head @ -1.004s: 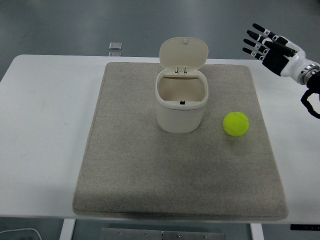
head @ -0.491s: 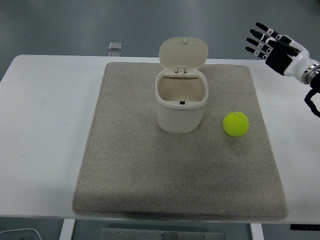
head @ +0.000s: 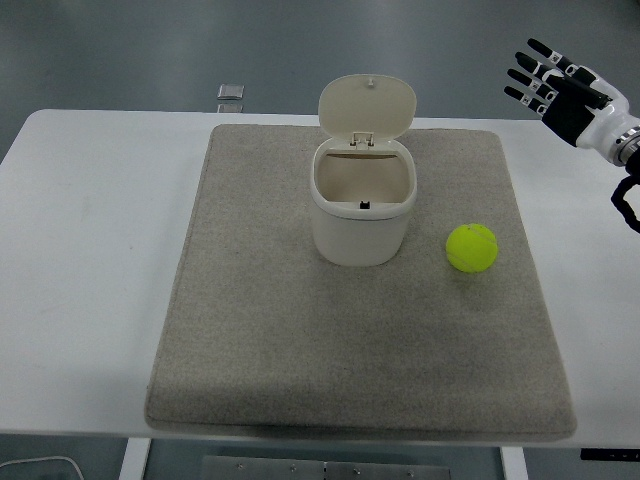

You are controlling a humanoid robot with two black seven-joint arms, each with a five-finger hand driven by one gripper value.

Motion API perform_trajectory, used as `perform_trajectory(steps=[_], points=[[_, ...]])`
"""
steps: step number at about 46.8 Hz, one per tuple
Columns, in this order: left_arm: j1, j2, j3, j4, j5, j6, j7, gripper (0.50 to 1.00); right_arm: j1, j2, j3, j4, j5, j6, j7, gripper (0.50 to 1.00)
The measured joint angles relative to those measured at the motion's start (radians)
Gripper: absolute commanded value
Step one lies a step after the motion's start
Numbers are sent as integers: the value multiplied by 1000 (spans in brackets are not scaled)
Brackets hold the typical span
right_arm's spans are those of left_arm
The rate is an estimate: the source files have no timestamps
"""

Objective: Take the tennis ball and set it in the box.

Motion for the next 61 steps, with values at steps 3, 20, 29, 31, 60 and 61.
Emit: perform_trajectory(steps=[3, 20, 29, 31, 60, 61], points=[[0, 0, 0, 0, 0, 0, 0, 992, 0, 0, -6, -1, -6, 0, -2, 917], [0, 0, 0, 0, 0, 0, 0, 992, -3, 0, -8, 0, -26, 11, 0, 917], [0, 0, 0, 0, 0, 0, 0, 992, -7, 1, -11, 6, -124, 5, 0, 917], [0, 0, 0, 0, 0, 0, 0, 992, -8, 1, -11, 11, -162, 6, 0, 917], [0, 0, 0, 0, 0, 0, 0, 992, -11, -105, -16, 42, -628, 93, 117, 917], [0, 0, 0, 0, 0, 0, 0, 992, -11, -107, -17, 45, -643, 99, 126, 917]])
